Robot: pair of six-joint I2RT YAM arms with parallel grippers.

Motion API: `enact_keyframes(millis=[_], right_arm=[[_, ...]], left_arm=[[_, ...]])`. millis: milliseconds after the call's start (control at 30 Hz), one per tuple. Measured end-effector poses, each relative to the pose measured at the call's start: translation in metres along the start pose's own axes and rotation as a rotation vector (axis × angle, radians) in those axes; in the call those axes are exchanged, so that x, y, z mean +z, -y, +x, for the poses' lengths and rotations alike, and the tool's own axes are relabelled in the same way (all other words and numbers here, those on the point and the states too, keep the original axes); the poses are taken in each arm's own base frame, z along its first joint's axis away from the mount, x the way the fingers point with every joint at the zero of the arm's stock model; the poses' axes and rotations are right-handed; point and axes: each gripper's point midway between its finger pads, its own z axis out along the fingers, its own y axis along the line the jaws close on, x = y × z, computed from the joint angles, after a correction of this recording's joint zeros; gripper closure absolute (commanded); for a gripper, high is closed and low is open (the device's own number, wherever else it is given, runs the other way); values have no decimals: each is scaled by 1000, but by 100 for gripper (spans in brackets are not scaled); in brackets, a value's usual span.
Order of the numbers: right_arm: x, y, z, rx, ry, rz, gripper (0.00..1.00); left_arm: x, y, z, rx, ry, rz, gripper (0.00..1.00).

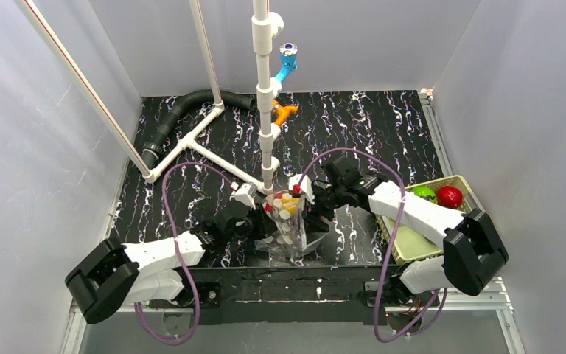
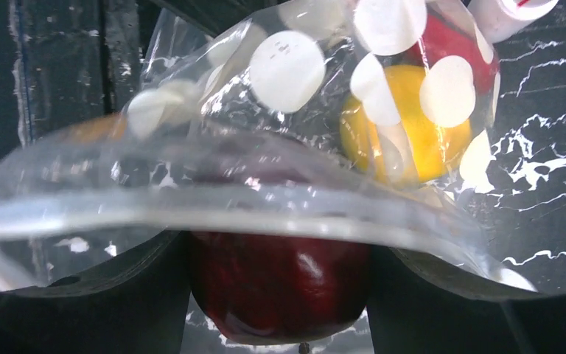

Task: Open the zip-top bag and remove the fake food
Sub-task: Pick up the fake fruit from the zipper food storage bag.

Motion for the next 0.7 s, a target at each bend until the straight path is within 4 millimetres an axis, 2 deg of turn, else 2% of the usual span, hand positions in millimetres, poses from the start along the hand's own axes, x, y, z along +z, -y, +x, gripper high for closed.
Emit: enact_keyframes(millis=[133, 300, 500, 700], right_arm=[[-14, -8, -8, -37, 14, -33, 80], [-27, -15, 0, -46, -7, -54, 81], [-43, -11, 5, -26, -2, -47, 81], [-48, -21, 11, -33, -11, -87, 81]], left_arm=[[-11, -3, -6, 10, 28, -22, 78], [-23, -3, -15, 27, 66, -29, 73], [-28, -8, -17, 35, 76, -53, 69], [-32, -9, -18, 33, 83, -58, 64]])
